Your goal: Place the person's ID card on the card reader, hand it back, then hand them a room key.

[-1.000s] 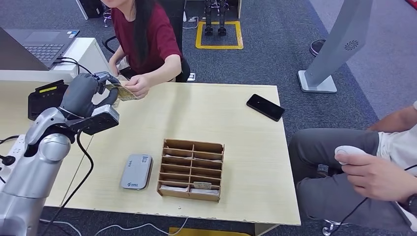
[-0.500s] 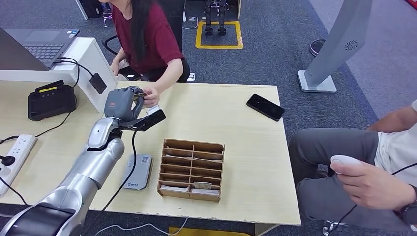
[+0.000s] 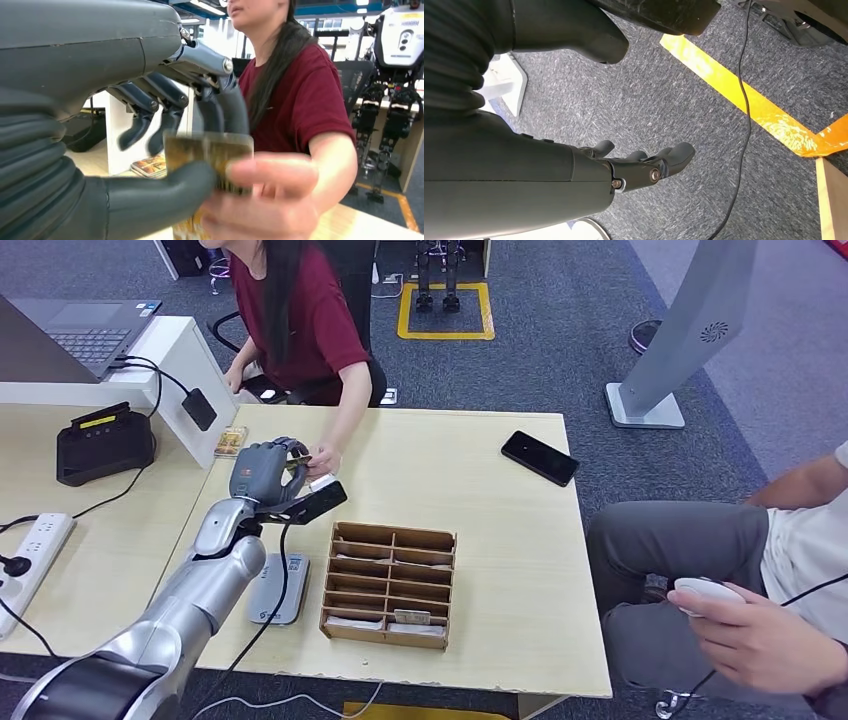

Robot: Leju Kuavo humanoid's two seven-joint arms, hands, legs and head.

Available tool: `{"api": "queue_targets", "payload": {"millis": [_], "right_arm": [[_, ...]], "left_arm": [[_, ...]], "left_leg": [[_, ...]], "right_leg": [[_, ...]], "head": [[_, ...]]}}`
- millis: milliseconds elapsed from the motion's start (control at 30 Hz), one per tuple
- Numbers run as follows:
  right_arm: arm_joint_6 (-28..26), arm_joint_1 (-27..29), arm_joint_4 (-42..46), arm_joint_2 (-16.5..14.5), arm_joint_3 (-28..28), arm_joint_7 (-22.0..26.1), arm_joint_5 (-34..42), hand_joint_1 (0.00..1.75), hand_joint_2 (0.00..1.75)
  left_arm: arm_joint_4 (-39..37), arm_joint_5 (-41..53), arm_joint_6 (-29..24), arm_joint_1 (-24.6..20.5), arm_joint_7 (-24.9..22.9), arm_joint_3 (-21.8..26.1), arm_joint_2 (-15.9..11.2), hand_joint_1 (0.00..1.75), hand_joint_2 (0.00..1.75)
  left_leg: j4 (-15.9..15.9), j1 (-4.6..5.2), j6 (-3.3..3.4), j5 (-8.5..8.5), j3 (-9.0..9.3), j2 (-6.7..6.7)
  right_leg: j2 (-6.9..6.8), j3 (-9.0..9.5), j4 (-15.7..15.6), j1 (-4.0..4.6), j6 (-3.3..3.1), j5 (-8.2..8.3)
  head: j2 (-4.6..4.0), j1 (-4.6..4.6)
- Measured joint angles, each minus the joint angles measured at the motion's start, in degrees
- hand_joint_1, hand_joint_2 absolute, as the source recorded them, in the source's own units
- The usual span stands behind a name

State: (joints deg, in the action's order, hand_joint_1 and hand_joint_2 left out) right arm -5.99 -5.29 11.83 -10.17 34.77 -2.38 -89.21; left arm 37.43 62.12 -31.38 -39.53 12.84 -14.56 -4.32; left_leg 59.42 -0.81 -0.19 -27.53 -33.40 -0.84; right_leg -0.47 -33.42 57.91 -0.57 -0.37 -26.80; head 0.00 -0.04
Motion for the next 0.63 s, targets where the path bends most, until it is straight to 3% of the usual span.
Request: {"api": "queue_targets", "payload": {"millis": [433,633], "right_arm": [[-0.1,0.1,0.0,0.0,0.0,-0.5,0.0,0.0,1.75],[-0.8,0.4,0.0,0.0,0.0,0.0,0.1,0.0,1.75]], "left_arm": [[-0.6,-3.8,-1.4,1.0,3.9,4.4,0.1,0.0,1.75],[0.7,-3.2,-6.5,3.4,4.7,5.7,-0.2,0.0,1.75]], "left_leg": [[0.0,0.0,0.0,0.0,-0.02,0.03],[0.0,0.01,0.0,0.0,-0.03,-0.02]], "right_leg": [[-0.01,0.0,0.0,0.0,0.0,0.0],[0.01,-0.01,0.0,-0.01,0.0,0.0]], "head": [[-0.01,-0.01],[-0.01,0.0]]}}
